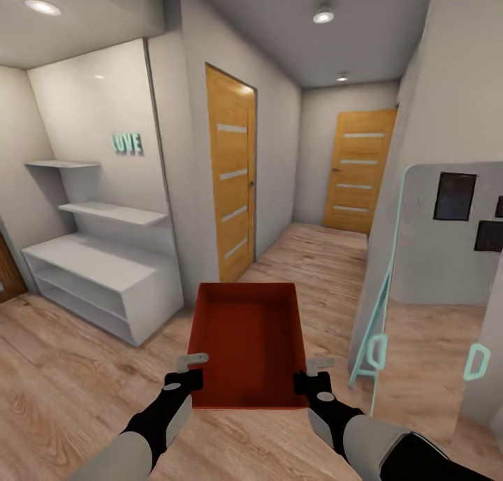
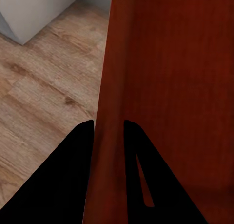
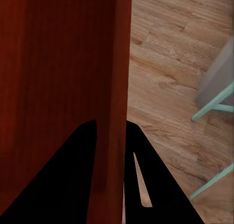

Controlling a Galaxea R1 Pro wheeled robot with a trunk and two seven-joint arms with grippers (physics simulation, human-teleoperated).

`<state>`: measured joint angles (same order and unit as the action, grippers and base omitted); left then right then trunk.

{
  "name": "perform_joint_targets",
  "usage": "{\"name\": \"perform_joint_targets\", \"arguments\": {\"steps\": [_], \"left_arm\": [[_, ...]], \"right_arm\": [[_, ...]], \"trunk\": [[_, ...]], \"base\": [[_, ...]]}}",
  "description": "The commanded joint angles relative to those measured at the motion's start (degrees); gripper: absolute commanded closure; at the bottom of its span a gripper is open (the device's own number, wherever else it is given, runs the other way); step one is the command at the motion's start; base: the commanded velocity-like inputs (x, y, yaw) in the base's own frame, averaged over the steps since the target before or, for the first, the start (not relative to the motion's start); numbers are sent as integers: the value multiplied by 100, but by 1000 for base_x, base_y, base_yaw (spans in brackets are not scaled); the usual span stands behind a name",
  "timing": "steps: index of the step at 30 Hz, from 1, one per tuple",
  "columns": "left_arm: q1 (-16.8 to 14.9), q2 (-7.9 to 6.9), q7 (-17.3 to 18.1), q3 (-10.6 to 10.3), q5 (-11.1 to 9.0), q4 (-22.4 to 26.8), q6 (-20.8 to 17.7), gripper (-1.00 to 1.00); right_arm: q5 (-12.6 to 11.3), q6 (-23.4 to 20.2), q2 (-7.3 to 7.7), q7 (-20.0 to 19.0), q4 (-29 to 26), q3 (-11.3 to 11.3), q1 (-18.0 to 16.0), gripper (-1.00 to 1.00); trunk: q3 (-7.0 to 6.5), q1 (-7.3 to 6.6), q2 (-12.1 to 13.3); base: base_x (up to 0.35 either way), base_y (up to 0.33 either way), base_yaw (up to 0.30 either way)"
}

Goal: Move the two storage containers from the living room to the garage. In the garage, place one container on the floor and stack the other container on top of it (either order is fine).

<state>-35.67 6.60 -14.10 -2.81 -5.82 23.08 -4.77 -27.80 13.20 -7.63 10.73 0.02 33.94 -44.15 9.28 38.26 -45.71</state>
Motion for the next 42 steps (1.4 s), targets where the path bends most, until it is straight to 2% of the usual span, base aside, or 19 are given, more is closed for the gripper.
{"name": "perform_joint_targets", "arguments": {"steps": [1,12,42], "left_arm": [[-2,-121,-58,378,-128,4,-33,100],[-2,-120,-58,377,-124,4,-33,100],[-2,-121,-58,376,-122,4,-33,100]], "right_arm": [[81,34,131,8,-28,-424,-6,100],[81,34,131,-1,-28,-424,-6,100],[81,34,132,-1,-28,-424,-6,100]], "trunk": [[8,4,-7],[8,4,-7],[8,4,-7]], "base": [[323,163,-30],[323,163,-64],[323,174,-286]]}}
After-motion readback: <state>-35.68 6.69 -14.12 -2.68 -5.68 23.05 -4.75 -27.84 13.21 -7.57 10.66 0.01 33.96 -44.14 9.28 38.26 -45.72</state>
